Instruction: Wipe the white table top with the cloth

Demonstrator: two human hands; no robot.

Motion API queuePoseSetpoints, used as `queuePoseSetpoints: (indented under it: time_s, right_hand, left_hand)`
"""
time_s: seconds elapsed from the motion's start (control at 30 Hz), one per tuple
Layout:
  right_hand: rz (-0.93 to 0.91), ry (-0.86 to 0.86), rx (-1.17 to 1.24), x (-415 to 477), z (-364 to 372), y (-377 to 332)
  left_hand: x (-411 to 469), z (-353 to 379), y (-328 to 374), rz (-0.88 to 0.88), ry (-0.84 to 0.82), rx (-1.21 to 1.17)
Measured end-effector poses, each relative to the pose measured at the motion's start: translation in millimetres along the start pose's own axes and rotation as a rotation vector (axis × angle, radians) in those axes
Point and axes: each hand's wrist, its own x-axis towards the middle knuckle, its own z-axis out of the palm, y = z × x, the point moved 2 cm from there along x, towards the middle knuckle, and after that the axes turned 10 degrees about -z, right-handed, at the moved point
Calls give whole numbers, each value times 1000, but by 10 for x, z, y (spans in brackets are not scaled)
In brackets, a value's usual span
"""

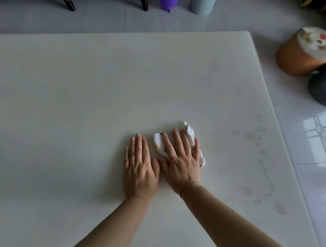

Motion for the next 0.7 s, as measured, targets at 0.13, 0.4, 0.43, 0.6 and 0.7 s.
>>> queuePoseSetpoints:
  time_s: [0.13, 0.4, 0.43, 0.6, 0.7]
  right_hand:
    - [-4, 39, -10, -68, -22, 287]
    - [418, 84, 41, -157, -14, 442]
    - [380, 83, 38, -171, 31, 273]
    - [-41, 40, -11, -375, 88, -28]
    - [-136, 35, -52, -543, -13, 413]
  left_hand:
    - [-2, 8, -19, 3, -12, -21]
    - [-2, 24, -8, -4, -7, -9]
    - [3, 23, -5, -1, -4, -9]
    - [10, 18, -15, 9, 3, -15]
    - [-7, 24, -25, 19, 3, -15]
